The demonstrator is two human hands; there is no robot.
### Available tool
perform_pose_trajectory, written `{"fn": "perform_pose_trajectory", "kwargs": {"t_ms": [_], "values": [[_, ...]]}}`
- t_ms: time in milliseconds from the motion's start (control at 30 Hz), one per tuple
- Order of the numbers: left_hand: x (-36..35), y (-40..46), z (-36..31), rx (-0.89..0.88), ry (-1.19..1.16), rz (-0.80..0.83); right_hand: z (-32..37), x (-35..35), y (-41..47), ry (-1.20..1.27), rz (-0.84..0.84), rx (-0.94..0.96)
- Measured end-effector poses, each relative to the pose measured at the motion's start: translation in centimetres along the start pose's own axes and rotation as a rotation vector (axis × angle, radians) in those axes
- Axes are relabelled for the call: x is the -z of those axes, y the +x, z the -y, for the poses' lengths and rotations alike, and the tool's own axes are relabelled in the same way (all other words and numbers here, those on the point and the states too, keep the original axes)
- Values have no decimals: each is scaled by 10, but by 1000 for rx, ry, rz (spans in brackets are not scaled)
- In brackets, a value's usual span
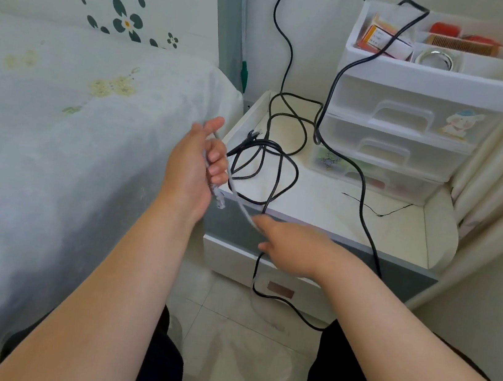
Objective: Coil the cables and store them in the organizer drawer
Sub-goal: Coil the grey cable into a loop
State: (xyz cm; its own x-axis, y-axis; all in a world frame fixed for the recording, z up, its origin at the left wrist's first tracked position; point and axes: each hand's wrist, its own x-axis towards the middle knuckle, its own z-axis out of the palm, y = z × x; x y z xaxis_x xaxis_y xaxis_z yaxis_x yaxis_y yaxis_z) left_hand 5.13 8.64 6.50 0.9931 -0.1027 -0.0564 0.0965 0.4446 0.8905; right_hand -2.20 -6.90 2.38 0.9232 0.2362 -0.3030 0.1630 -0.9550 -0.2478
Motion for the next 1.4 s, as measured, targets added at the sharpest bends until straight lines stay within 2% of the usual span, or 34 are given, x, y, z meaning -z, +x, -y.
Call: {"fn": "perform_pose_trajectory", "kwargs": {"t_ms": [67,133,233,300,367,500,567,700,767,867,967,1067,1233,1400], "values": [[-2,-1,4,-100,464,56,6,-1,-5,-60,-16,42],[-6,-5,11,-167,795,161,12,1,-10,-60,-72,89],[-14,-16,19,-122,979,344,20,12,-19,19,-173,147],[-18,-19,21,-111,1113,395,21,19,-23,101,-246,153],[-20,-20,21,-94,1125,409,19,24,-26,185,-282,161],[-23,-19,21,19,758,350,11,28,-29,271,-268,145],[-20,-14,20,2,701,317,5,30,-30,266,-276,133],[-17,-14,23,-75,1111,470,-5,33,-30,286,-375,112],[-19,-20,25,-52,1170,576,-11,35,-29,278,-435,97],[-23,-24,22,-18,1026,626,-20,38,-31,314,-560,65],[-29,-28,17,237,638,643,-25,40,-28,383,-723,107],[-32,-31,15,428,322,702,-24,38,-26,506,-790,167],[-30,-30,9,453,117,742,-18,36,-23,772,-789,154],[-30,-29,11,448,15,692,-17,37,-19,993,-757,160]]}}
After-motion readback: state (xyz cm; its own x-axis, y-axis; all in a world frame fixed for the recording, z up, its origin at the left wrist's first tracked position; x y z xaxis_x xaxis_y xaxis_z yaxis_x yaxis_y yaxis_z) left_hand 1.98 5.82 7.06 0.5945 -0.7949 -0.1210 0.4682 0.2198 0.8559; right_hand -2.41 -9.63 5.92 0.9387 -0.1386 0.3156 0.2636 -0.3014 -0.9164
